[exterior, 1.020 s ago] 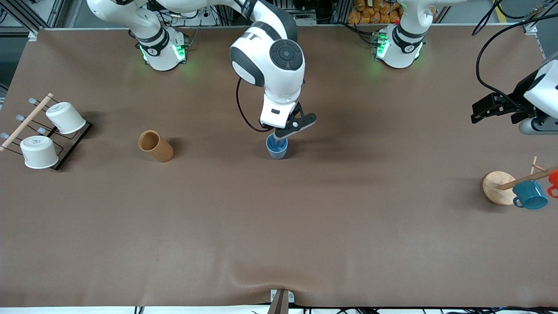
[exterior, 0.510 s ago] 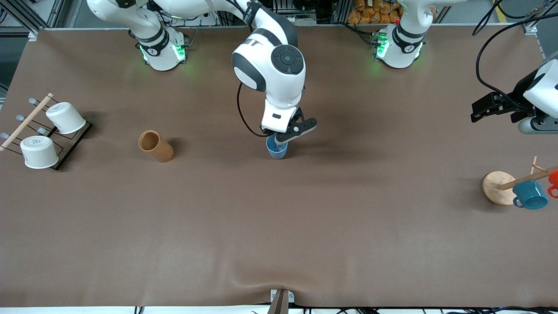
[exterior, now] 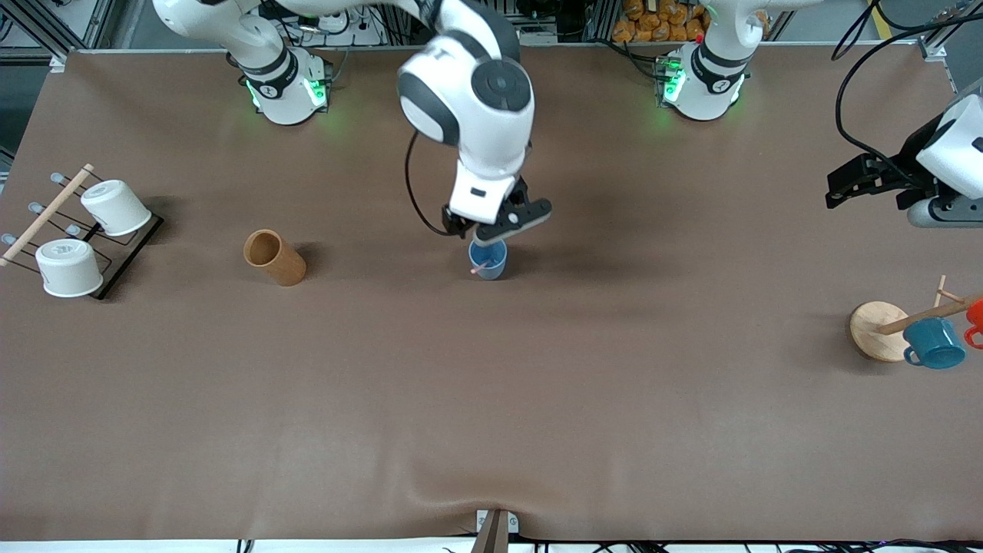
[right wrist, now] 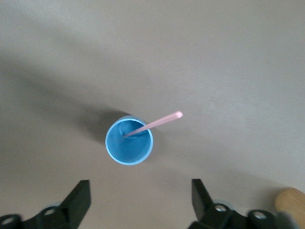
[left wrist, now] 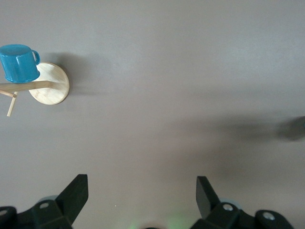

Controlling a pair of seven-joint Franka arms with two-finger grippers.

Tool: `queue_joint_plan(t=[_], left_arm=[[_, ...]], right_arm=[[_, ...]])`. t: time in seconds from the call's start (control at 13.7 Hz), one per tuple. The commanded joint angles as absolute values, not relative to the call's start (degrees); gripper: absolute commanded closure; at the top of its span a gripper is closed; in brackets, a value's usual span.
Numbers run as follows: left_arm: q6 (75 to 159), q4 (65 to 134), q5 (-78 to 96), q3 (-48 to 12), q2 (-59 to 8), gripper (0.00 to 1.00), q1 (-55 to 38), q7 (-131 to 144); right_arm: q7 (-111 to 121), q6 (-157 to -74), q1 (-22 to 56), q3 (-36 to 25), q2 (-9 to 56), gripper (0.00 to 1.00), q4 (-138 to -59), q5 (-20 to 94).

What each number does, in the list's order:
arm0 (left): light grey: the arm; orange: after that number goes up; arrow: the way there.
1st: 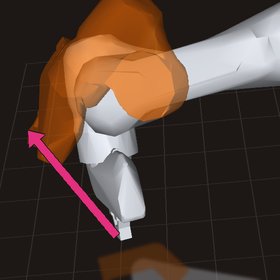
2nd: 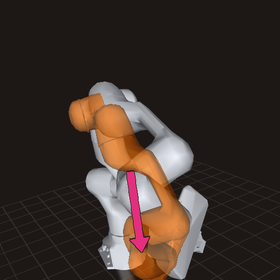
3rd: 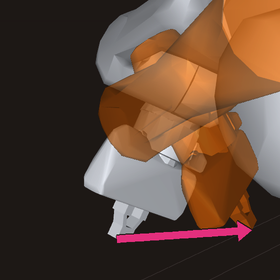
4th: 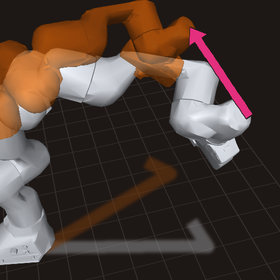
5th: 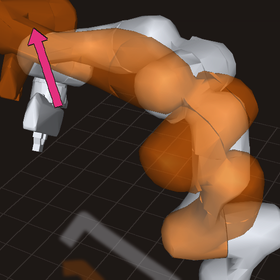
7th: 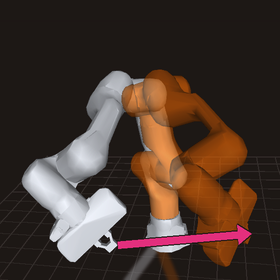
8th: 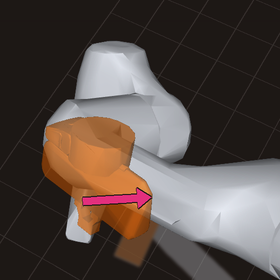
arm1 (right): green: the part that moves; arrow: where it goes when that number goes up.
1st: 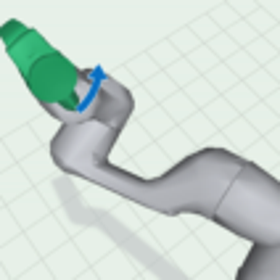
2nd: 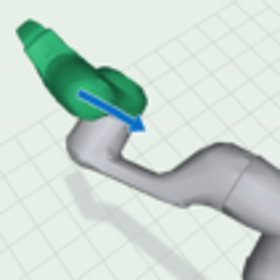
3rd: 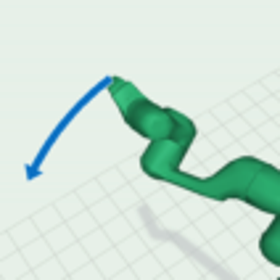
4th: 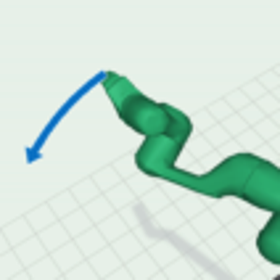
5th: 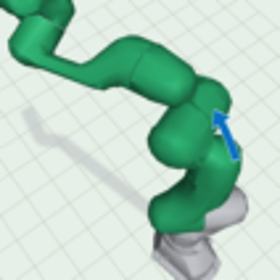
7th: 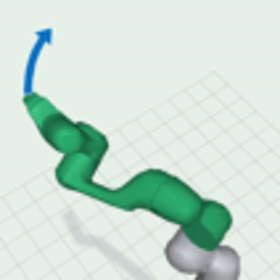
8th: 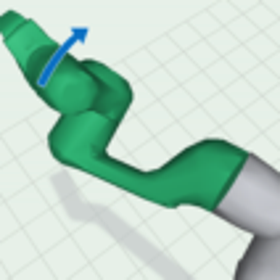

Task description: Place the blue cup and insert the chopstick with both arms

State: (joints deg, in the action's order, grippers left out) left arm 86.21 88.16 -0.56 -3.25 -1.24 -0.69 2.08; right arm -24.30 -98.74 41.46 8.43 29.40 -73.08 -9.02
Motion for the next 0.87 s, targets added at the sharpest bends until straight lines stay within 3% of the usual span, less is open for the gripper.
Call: queue_joint_plan(t=[0.0,0.22,0.8], left_arm=[[85.4,88.9,0.5,-3.1,0.3,0.0,-0.7,1.6],[85.4,89.1,0.5,-3.1,0.2,0.0,-0.8,1.9],[85.6,89.0,0.5,-3.2,-0.4,0.0,-1.0,2.0]], right_arm=[[-24.4,-92.9,39.1,8.2,22.5,0.0,-74.8,-9.5],[-24.3,-89.7,37.7,3.8,19.6,0.0,-75.0,-9.8],[-6.7,-85.0,8.8,3.7,9.4,0.0,-81.2,-2.6]])
